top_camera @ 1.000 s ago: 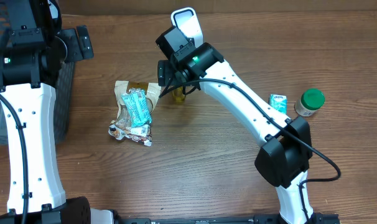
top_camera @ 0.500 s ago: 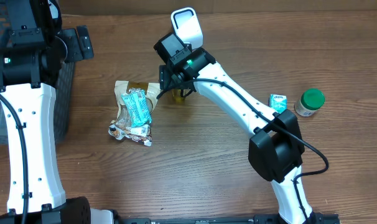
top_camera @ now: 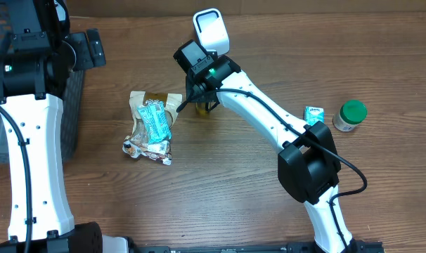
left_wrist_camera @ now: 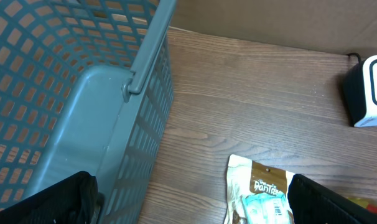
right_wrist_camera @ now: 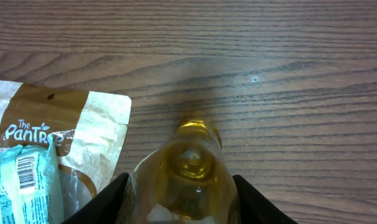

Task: Scan the item barcode
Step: 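Lower the right gripper around the oil bottle and close it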

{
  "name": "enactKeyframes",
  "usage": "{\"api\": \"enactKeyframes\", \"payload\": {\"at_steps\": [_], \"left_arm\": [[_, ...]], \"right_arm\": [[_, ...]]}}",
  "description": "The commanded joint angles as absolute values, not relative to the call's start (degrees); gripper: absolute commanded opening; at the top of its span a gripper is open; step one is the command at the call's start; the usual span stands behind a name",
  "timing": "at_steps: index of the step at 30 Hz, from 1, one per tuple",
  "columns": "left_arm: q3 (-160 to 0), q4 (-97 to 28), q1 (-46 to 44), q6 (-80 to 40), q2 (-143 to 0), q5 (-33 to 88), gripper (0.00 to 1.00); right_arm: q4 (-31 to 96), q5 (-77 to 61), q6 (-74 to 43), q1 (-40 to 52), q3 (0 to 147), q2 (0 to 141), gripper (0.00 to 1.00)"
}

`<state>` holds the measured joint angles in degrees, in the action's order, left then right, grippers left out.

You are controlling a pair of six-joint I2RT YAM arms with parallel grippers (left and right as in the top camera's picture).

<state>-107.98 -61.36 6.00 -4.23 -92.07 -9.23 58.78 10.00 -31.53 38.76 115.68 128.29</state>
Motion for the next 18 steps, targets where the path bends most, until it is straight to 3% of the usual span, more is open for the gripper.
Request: {"api": "enactKeyframes", "payload": {"at_steps": [1, 6, 11, 18], "left_arm": [[-108.0, -61.3, 6.0, -3.4, -92.3, -9.1, 1.0], [-108.0, -61.3, 6.0, -3.4, -92.3, -9.1, 1.0], [-108.0, -61.3, 6.0, -3.4, -92.3, -9.1, 0.99], [-108.0, -61.3, 6.0, -3.4, -92.3, -9.1, 1.0]], "right_arm": [[58.6, 11.0, -31.5, 38.9, 115.6, 127.0, 0.46], [57.9, 11.1, -31.5, 38.8, 115.6, 126.7, 0.55], [56.7, 13.1, -31.5, 38.8, 115.6, 126.8, 0.56], [57.0, 13.7, -31.5, 38.8, 115.6, 126.7, 0.42]]}}
